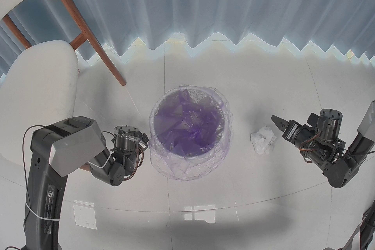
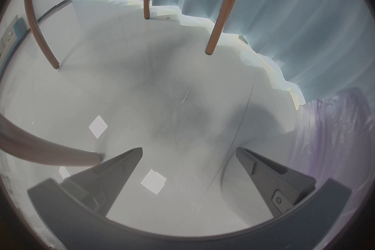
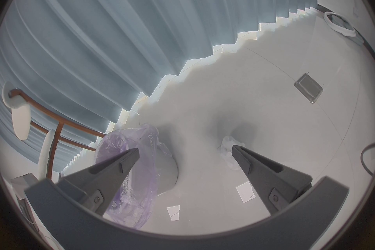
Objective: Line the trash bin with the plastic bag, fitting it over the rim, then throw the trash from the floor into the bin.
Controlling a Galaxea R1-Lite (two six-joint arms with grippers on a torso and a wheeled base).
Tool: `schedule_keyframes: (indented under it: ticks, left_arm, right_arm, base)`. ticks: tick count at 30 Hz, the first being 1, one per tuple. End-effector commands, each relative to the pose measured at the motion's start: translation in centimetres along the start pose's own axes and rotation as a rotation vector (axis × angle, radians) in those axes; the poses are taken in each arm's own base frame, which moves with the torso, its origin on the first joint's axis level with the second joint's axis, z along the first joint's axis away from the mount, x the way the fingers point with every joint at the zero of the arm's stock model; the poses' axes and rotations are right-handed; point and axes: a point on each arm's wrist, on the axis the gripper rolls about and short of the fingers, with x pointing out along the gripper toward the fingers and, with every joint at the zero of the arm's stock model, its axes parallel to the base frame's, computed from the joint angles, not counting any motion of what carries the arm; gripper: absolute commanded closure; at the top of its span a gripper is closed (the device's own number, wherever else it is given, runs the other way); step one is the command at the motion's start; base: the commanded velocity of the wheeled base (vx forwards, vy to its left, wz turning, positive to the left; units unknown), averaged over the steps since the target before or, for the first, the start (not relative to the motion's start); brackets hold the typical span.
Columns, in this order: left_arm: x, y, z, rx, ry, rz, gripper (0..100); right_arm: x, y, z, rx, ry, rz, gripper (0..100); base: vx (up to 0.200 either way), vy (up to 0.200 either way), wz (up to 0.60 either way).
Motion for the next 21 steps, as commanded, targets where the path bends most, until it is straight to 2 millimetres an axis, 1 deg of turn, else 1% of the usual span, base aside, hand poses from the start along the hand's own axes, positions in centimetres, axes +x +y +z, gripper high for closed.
schedule_keyframes:
  ticks: [1,2,4,5,6,7,8,9,10,12,13,14,15,16,17,18,19,21]
  left_arm:
    - [0.5,0.7,-0.9,0.0,0.015,0.017,0]
    - [0.2,0.5,-0.8,-0.013,0.015,0.012,0]
    - [0.2,0.5,-0.8,-0.013,0.015,0.012,0]
    - [-1.6,-0.7,0.7,-0.03,0.005,-0.012,0]
    - [-2.8,-1.2,1.3,-0.032,0.004,-0.026,0]
    - [-2.9,-1.3,1.3,-0.032,0.004,-0.028,0]
    - [-4.8,-1.9,1.8,-0.031,0.007,-0.051,0]
    - [-5.8,-2.1,1.9,-0.026,0.013,-0.059,0]
    - [-7.5,-2.5,2.3,-0.023,0.02,-0.076,0]
    - [-9.1,-3.0,2.8,-0.028,0.019,-0.101,0]
    - [-9.1,-3.0,2.8,-0.028,0.019,-0.101,0]
    - [-11.3,-3.7,3.5,-0.052,0.009,-0.148,0]
    - [-11.3,-3.7,3.5,-0.052,0.009,-0.148,0]
    - [-13.4,-4.3,4.4,-0.066,0.002,-0.189,0]
    - [-14.3,-4.4,4.7,-0.068,0.0,-0.202,0]
    - [-14.8,-4.5,5.0,-0.071,-0.003,-0.211,0]
    - [-16.2,-4.7,5.8,-0.079,-0.012,-0.24,0]
    - [-17.7,-4.8,6.8,-0.094,-0.021,-0.276,0]
  right_arm:
    - [0.0,-0.2,-0.2,0.001,0.007,-0.006,0]
    - [0.0,-0.2,-0.2,0.001,0.007,-0.007,0]
    - [0.0,-0.2,-0.2,0.001,0.007,-0.007,0]
    - [-0.1,-0.3,0.1,0.002,-0.003,-0.011,0]
    - [-0.2,-0.3,0.2,0.003,-0.006,-0.011,0]
    - [-0.2,-0.3,0.2,0.003,-0.006,-0.011,0]
    - [-0.4,-0.4,0.4,0.005,-0.009,-0.013,0]
    - [-0.5,-0.5,0.3,0.005,-0.006,-0.016,0]
    - [-0.6,-0.8,0.3,0.007,-0.003,-0.026,0]
    - [-0.9,-0.9,0.2,0.007,0.002,-0.03,0]
    - [-0.9,-0.9,0.2,0.007,0.002,-0.03,0]
    - [-1.2,-1.1,0.0,0.009,0.012,-0.036,0]
    - [-1.2,-1.1,0.0,0.009,0.012,-0.036,0]
    - [-1.6,-1.1,0.0,0.009,0.014,-0.039,0]
    - [-1.7,-1.1,0.1,0.009,0.011,-0.038,0]
    - [-1.8,-1.1,0.1,0.009,0.011,-0.038,0]
    - [-2.2,-1.1,0.2,0.011,0.01,-0.037,0]
    - [-2.6,-1.1,0.1,0.01,0.013,-0.039,0]
  base:
    - [0.0,0.0,0.0]
    - [0.0,0.0,0.0]
    - [0.0,0.0,0.0]
    - [0.0,0.0,0.0]
    - [0.0,0.0,0.0]
    - [0.0,0.0,0.0]
    - [0.0,0.0,0.0]
    - [0.0,0.0,0.0]
    - [0.0,0.0,0.0]
    - [0.0,0.0,0.0]
    - [0.0,0.0,0.0]
    - [0.0,0.0,0.0]
    - [0.0,0.0,0.0]
    - [0.0,0.0,0.0]
    - [0.0,0.0,0.0]
    - [0.0,0.0,0.0]
    - [0.0,0.0,0.0]
    - [0.0,0.0,0.0]
